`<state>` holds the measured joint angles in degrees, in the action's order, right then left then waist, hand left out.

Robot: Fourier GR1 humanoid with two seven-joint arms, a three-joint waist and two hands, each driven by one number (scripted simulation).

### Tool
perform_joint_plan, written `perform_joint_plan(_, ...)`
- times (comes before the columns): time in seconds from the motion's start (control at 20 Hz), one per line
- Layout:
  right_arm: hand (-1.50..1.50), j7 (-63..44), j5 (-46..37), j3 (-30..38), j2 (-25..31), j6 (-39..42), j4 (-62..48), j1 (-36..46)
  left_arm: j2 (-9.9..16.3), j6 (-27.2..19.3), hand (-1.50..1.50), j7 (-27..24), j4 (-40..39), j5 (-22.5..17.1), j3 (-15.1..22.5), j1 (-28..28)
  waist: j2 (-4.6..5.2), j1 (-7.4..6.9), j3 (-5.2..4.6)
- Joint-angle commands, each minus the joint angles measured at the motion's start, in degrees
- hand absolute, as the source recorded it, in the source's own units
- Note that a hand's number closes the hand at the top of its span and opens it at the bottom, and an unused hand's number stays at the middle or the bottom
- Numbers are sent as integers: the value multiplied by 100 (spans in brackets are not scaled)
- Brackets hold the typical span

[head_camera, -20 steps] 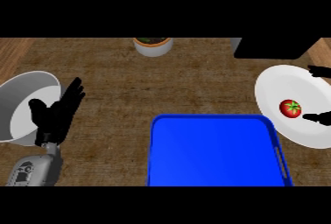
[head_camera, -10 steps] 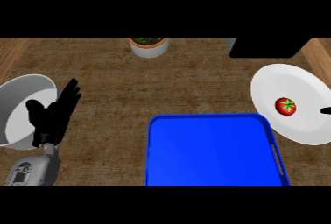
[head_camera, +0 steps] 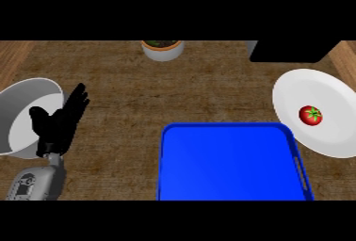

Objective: Pick the tomato from the tray and place it in the plate

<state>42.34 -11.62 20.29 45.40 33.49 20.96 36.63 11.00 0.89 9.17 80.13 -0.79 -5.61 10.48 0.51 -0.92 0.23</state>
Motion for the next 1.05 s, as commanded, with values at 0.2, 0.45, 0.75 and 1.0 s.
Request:
perform_joint_plan(0.2,-150,886,286,7,458,1382,-132,-206,-8,168,0,-5,129,-114,32,-68,21,-62,11)
perform_joint_plan(0.45,-150,1041,395,-18,511,1174,-164,-428,-28,13,0,-27,95,87,98,-46,41,-80,24)
perform_joint_plan(0.75,-150,968,355,-202,683,1011,-146,-387,-62,69,0,-199,-111,82,102,42,82,-114,22)
perform_joint_plan(1.0,-150,860,424,-254,894,1039,-240,-405,-49,-40,0,84,107,86,82,205,75,-164,37)
